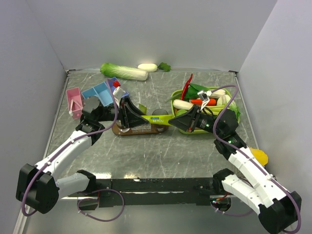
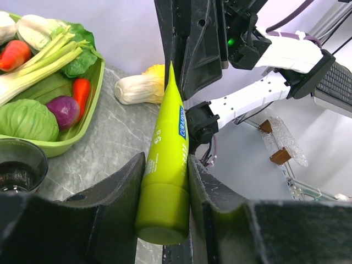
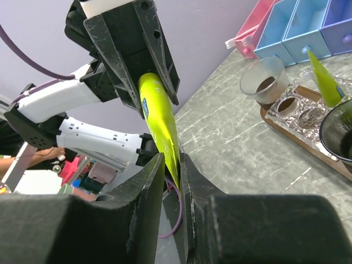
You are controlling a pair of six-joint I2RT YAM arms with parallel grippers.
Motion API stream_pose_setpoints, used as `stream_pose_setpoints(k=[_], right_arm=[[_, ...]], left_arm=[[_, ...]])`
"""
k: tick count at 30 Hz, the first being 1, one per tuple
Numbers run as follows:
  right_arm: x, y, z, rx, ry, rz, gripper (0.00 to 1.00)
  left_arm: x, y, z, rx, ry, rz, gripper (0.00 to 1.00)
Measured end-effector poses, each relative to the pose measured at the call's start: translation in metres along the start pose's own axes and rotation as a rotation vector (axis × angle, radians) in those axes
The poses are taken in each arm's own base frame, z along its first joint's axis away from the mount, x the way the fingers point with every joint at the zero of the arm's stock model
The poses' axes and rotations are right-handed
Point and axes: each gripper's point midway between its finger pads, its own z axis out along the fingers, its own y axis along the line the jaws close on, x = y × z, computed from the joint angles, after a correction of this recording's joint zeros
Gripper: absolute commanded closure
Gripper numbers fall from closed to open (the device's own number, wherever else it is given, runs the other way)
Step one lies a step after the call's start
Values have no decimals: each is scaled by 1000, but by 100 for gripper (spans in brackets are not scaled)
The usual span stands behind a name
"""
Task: Prepare toiletry sets of a toothbrush and toothpaste on the tray
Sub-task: Pick up the toothpaste from the storage box.
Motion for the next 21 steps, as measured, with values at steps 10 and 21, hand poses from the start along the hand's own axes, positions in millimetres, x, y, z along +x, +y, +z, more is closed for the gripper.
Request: stream_pose_setpoints(k=[10, 21], right_arm=[[1, 2, 0, -12, 7, -8, 100], [6, -8, -6, 73, 52, -43, 100]], left_arm=[[-1, -1, 0, 4, -5, -1, 72], [8, 17, -3, -94, 22, 9, 20]])
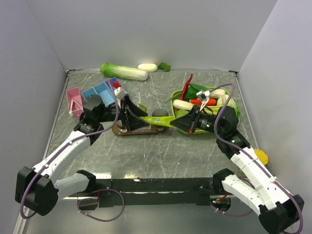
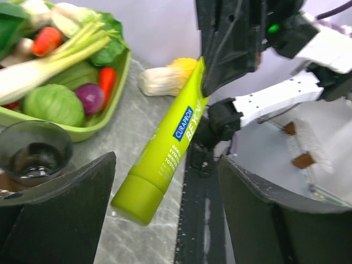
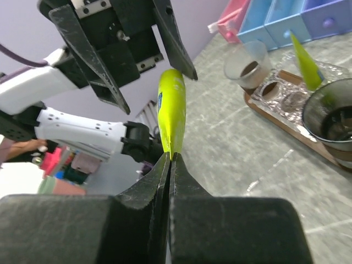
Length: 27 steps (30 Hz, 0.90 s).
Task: Prepare toiletry sets of a toothbrush and toothpaste on the tray
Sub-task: Pick up the toothpaste from the storage box.
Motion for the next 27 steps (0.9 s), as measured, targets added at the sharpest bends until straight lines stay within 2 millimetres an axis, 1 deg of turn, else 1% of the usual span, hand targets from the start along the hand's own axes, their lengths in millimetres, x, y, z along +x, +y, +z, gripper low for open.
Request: stream_pose_setpoints(k=[6, 8, 10, 13, 15, 18, 20, 23, 24, 26, 27], right_arm=[[-11, 8, -6, 57, 69, -82, 100], [-11, 11, -6, 53, 104, -102, 100], [-7, 12, -5, 43, 152, -104, 100], [6, 10, -3, 32, 250, -86, 100], [19, 8, 0, 32, 319, -78, 100], [36, 11, 3, 18, 390, -76, 100], [46, 14, 4, 4, 426, -78, 100], [52, 20, 6, -13, 457, -89, 100], [51, 22, 7, -17, 459, -97, 100], [47, 25, 8, -22, 458, -110, 100], [46, 26, 9, -26, 456, -119, 100]], left_arm=[[-9, 6, -4, -75, 0, 95, 17], [-8, 6, -3, -83, 21, 118, 16], [-3, 5, 1, -73, 53, 128, 16], [12, -2, 14, -10, 127, 117, 16], [30, -7, 22, 47, 193, 83, 16], [52, -13, 29, 101, 267, 35, 17], [67, -18, 31, 138, 318, 2, 20], [80, -28, 34, 196, 377, -31, 32], [83, -32, 34, 214, 391, -37, 40], [87, -38, 34, 244, 413, -46, 47], [89, -39, 33, 254, 419, -49, 56]])
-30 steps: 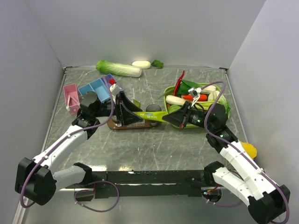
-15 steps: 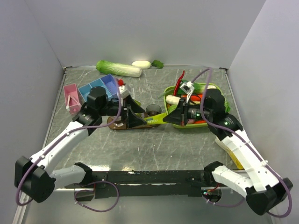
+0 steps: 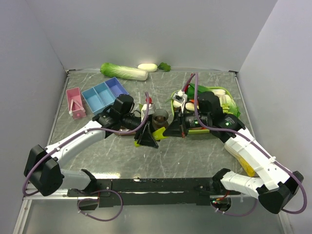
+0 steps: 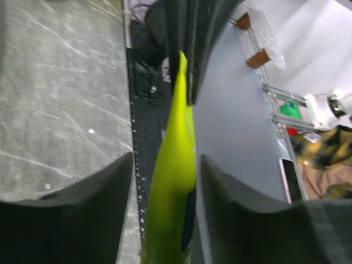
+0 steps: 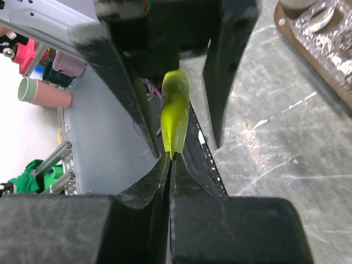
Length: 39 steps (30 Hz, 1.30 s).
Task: Prepare toiletry sets of a toothbrush and toothpaste on the tray
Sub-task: Pick up the toothpaste from the storage box.
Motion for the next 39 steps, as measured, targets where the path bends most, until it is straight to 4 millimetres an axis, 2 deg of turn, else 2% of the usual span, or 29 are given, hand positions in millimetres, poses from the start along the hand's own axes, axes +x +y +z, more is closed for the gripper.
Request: stream_pose_setpoints(k=[2, 3, 7, 9, 15, 16, 19, 22, 30, 39], right_arm=[[-4, 2, 0, -3, -2, -17, 100], [-4, 1, 0, -2, -3, -20, 100], [-3, -1, 1, 9, 1, -17, 100], [-4, -2, 1, 11, -1, -16, 94], [-8, -6, 0, 20, -46, -17, 66], [-7, -7, 1, 16, -50, -12, 57], [-7, -10, 2, 3, -72, 7, 47], [-8, -12, 1, -6, -105, 23, 43], [-27, 1, -5, -63, -245, -2, 44], [-51, 9, -6, -105, -346, -16, 66]], left_arm=[[2, -4, 1, 17, 11, 0, 64], [3, -5, 1, 22, 15, -1, 72], [4, -7, 2, 32, 20, 8, 82], [4, -6, 2, 30, 19, 7, 87], [-1, -1, 2, -17, -12, 1, 89], [-3, 1, 2, -33, -26, 7, 88], [-9, 4, 1, -76, -76, 28, 88], [-16, 3, -2, -102, -121, 39, 87], [-32, -2, -5, -124, -212, 69, 86], [-40, -7, -7, -116, -243, 81, 85]])
